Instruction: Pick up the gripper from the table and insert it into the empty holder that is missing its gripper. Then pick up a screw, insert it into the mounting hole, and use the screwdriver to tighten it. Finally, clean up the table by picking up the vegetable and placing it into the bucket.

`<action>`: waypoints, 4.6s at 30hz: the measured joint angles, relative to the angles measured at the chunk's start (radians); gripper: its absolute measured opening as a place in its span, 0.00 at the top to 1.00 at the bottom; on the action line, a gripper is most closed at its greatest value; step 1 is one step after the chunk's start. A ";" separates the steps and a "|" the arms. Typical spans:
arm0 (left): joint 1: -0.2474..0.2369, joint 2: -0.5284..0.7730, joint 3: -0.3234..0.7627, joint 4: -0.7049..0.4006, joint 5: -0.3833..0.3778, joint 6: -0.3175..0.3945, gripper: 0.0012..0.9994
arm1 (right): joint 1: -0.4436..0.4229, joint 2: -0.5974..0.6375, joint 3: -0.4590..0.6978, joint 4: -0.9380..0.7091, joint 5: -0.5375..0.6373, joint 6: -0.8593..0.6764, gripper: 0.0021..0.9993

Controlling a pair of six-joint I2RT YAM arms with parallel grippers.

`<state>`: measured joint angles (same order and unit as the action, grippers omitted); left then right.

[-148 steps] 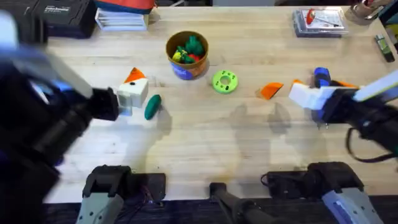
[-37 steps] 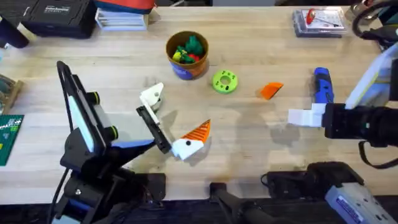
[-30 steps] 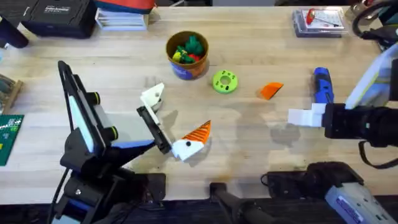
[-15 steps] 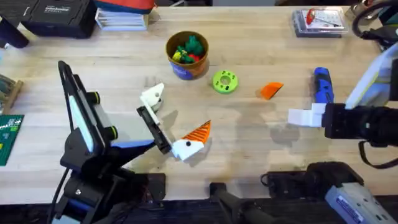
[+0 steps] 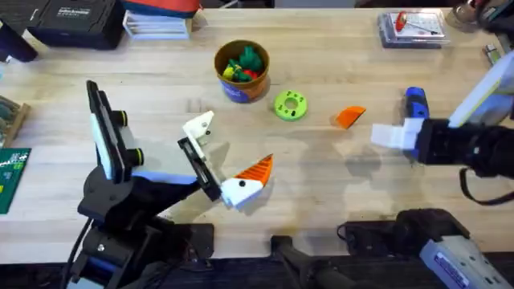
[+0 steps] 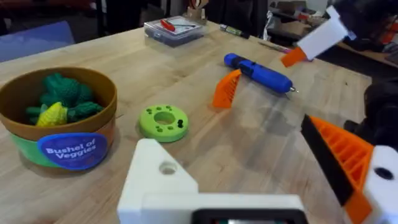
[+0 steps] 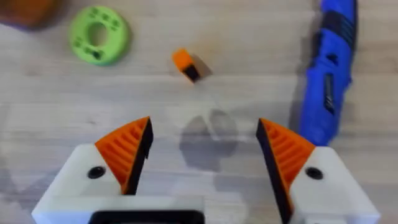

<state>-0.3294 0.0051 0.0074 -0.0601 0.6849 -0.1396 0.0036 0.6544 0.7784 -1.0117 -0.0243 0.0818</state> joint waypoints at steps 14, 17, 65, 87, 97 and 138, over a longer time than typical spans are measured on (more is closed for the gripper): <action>0.000 0.000 0.000 0.000 0.000 -0.026 0.01 | 0.002 0.133 0.023 0.061 -0.211 -0.048 0.01; 0.000 0.000 0.000 0.000 0.000 -0.027 0.01 | 0.014 0.276 0.080 0.047 -0.200 -0.101 0.01; 0.000 0.000 0.000 0.000 0.000 -0.027 0.01 | 0.059 0.436 0.289 0.085 -0.122 -0.367 0.99; 0.000 0.000 0.000 0.000 0.000 -0.027 0.01 | 0.215 0.543 -0.021 0.608 -0.818 0.491 0.99; 0.000 0.000 0.000 0.000 0.000 -0.027 0.01 | 0.377 0.790 -0.021 1.112 -1.086 0.763 0.99; 0.028 0.000 0.001 -0.003 -0.124 -0.058 0.01 | 0.513 1.077 0.075 1.513 -1.233 1.063 0.99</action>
<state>-0.3016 0.0055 0.0082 -0.0628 0.5607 -0.1974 0.5163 1.7312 0.8531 0.5011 -1.2568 1.1452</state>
